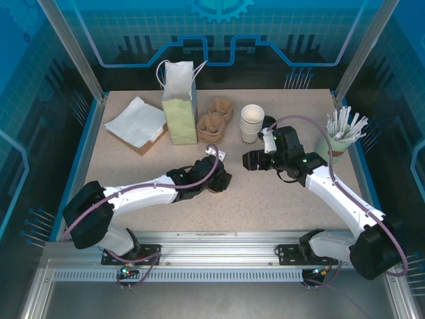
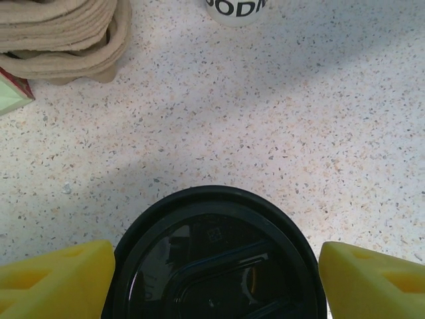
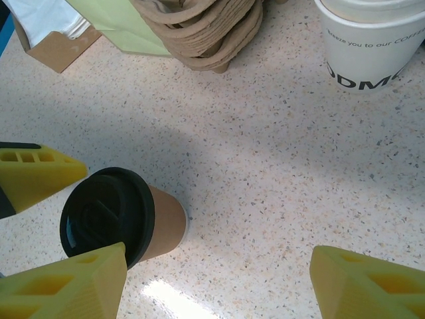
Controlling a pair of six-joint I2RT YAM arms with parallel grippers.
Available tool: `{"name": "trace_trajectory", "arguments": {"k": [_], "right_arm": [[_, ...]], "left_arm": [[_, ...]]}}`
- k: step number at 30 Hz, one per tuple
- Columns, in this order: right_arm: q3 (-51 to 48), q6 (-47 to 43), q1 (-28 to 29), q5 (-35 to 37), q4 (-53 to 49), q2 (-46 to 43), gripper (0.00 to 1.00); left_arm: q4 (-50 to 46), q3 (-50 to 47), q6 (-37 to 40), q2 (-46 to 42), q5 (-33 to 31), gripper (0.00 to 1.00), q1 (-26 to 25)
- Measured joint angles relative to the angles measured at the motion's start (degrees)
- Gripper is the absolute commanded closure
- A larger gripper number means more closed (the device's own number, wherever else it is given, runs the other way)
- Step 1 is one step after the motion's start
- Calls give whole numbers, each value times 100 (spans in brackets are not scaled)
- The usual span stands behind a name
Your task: Pack the takeout coffee
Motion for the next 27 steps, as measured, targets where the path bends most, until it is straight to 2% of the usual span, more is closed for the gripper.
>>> {"name": "trace_trajectory", "arguments": {"k": [5,8,11,18,23,27], "right_arm": [[0,-39,2,-57,-28,-17,24],[-55,11,87,-363,175,-9,15],[-92,72,317,-798,514,258,12],[-92,221,573,-1558,1097,1510,15],[-92,251,573,-1871,1255,1912,19],[-92,286,568,-2028,1379,2063,25]], "left_arm": [[-61,-122,-81,-654,466,14,264],[-55,-437,-323,-1300,1128,14,815],[-17,-741,-590,-1633,1871,13,1416],[114,-1226,-1038,-1475,3410,14,2173],[476,-1320,-1196,-1043,4059,19,2378],[688,-1401,-1274,-739,4306,25,2470]]}}
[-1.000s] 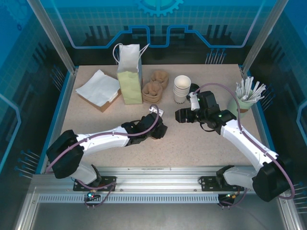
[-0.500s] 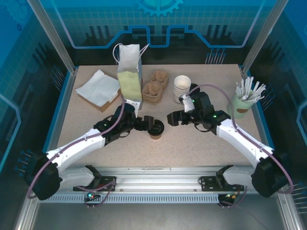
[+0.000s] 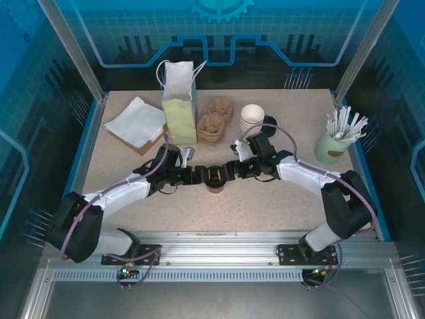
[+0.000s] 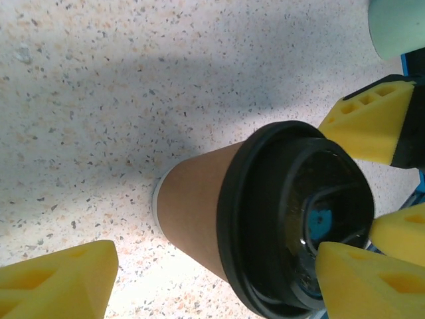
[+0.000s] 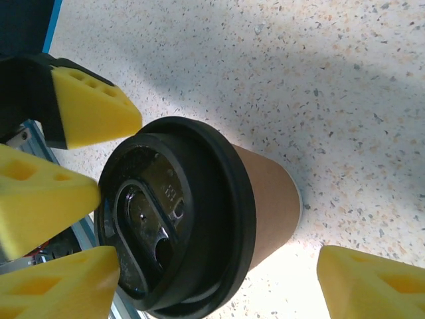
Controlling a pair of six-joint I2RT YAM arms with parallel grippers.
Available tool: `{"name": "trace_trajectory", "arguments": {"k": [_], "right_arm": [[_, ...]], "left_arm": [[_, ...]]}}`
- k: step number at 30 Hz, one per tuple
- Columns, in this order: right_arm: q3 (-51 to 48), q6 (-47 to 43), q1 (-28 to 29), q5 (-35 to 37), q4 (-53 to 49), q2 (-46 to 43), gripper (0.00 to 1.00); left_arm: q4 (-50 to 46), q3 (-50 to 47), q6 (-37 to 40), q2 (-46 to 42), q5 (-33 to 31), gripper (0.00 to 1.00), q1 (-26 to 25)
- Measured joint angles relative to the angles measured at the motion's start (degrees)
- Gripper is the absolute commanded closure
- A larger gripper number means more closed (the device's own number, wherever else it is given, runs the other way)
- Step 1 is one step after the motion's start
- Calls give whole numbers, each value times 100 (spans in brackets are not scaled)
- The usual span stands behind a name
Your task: Pack the takeout coffee
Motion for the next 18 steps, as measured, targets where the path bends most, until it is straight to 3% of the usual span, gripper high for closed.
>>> {"name": "trace_trajectory", "arguments": {"k": [6,18], "right_arm": [[-35,26,-28,-153,184,90,35],[-509,140,-297,-837,1163,249,48]], "left_arm": [[365,-17,-87,214,197,33,13],[935,-225,-136,306,254,35,13]]}}
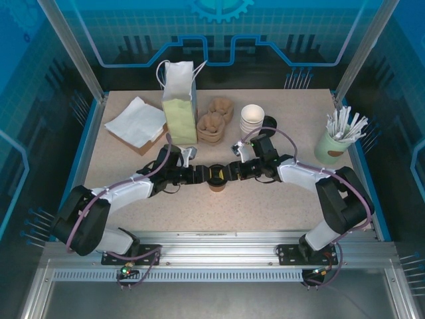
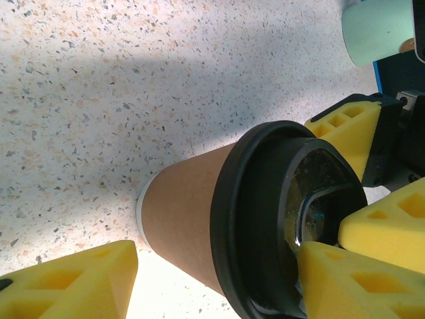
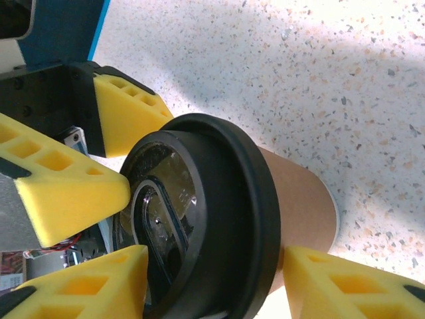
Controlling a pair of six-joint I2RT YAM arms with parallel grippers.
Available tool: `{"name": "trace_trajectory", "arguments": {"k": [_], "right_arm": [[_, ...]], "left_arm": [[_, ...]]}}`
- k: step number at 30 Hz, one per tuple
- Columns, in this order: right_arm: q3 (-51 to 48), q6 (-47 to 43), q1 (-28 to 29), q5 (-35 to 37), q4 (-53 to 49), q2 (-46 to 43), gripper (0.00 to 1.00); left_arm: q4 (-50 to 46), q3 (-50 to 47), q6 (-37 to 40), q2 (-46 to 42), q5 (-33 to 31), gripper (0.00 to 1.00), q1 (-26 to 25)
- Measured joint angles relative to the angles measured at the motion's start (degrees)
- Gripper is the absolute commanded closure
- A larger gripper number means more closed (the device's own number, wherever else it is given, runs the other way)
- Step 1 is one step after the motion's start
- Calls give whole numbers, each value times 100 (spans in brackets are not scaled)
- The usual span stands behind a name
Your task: Pack the takeout coffee
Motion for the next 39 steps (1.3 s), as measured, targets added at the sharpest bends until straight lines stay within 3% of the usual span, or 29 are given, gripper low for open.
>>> {"name": "trace_trajectory", "arguments": {"k": [8,25,32,39], "right_arm": [[-127,85,-144,-280,450,122,52],[92,-70,-153,138,-393,-55,21],[367,-74,-155,133,-608,-197,18],[662,-282,-153,457,-1062,-841,17]], "left_arm": [[354,-140,-101,59,42,35,0],[-55,79,-247,61,-57,24,0],[-184,173,-247,22,-157,21,4],[-186,175,-238,-566,-437,18,4]]}}
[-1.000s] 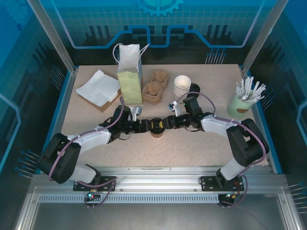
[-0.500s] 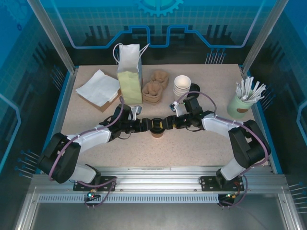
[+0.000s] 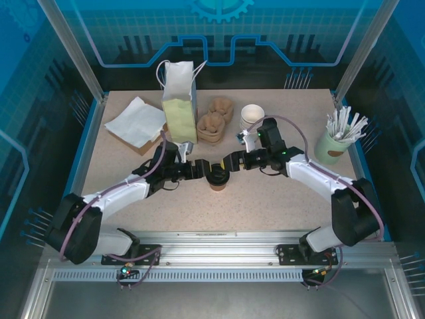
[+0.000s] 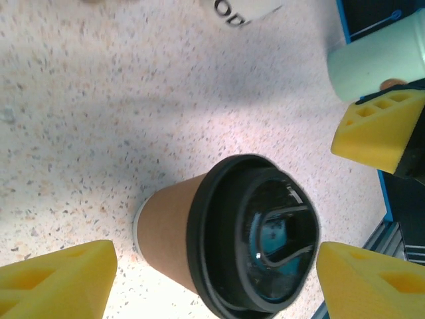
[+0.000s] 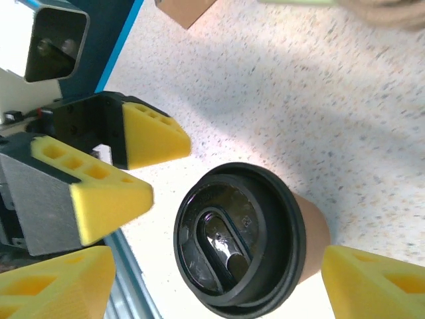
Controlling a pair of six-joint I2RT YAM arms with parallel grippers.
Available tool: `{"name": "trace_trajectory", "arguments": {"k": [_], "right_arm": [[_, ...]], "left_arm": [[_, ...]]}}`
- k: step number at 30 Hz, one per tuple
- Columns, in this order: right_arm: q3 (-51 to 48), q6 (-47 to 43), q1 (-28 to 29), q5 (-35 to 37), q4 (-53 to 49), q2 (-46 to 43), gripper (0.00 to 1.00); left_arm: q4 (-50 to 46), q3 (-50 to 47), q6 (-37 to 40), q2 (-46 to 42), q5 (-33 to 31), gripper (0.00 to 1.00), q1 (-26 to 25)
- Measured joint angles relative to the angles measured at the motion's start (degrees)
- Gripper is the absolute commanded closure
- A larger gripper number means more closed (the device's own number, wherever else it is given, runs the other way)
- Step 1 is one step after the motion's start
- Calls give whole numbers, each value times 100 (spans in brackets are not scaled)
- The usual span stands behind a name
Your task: Pack the takeout coffee
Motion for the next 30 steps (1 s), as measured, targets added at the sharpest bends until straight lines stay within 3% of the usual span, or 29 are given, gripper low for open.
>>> {"name": "trace_trajectory", "arguments": {"k": [6,11,22,30], "right_arm": [[20,-275,15,802,-479,-597,16],[-44,-358,37,1207,-601,-726,16],[-170,-439,70,1613,-802,-723,16],[-179,-444,74,1657,-848,-710,16]], "left_arm": [[0,-2,46,-400,-118,16,4],[46,4,-13,166,315,14,11],[662,4,-549,1047,1025,20,-39],[907,190,-748,1473,1104,25,-306]]}}
